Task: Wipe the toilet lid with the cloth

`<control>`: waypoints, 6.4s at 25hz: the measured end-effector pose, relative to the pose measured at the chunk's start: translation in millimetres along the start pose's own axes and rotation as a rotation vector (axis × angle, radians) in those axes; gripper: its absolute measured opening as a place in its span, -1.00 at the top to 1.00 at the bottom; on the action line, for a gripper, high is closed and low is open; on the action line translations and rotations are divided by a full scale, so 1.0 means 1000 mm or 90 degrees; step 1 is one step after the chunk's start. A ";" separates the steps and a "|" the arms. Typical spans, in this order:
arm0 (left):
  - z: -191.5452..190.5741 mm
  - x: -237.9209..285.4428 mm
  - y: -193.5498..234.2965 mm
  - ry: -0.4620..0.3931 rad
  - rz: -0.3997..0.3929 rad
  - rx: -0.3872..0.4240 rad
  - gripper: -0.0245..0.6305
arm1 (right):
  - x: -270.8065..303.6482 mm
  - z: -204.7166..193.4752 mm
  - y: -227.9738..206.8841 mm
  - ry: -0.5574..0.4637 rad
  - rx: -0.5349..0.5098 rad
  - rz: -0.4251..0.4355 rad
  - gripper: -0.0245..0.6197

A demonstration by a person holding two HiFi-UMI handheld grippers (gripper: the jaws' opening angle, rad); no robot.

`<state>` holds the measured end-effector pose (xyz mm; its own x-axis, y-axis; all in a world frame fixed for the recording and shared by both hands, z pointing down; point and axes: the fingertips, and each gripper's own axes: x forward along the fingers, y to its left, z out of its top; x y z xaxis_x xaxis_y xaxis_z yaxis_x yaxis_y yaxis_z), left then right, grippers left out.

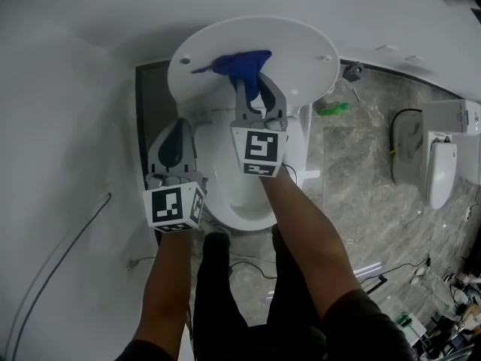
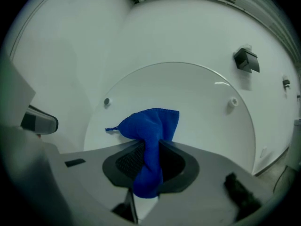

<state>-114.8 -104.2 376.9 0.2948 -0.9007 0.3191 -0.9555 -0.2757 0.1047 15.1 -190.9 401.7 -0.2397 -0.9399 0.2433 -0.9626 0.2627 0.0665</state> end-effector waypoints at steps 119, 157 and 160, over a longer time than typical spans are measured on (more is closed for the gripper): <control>-0.126 0.003 0.051 0.131 0.031 -0.060 0.89 | 0.020 -0.176 0.122 0.248 0.021 0.175 0.68; -0.060 0.036 -0.054 0.148 -0.065 0.022 0.89 | -0.083 -0.192 -0.126 0.276 0.140 -0.079 0.68; -0.023 0.032 -0.041 0.129 -0.058 0.056 0.89 | -0.110 -0.154 -0.114 0.244 0.146 -0.040 0.68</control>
<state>-65.9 -113.5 404.6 0.3670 -0.7871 0.4958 -0.9191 -0.3889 0.0630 170.8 -83.6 516.1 -0.1580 -0.7924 0.5891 -0.9872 0.1123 -0.1136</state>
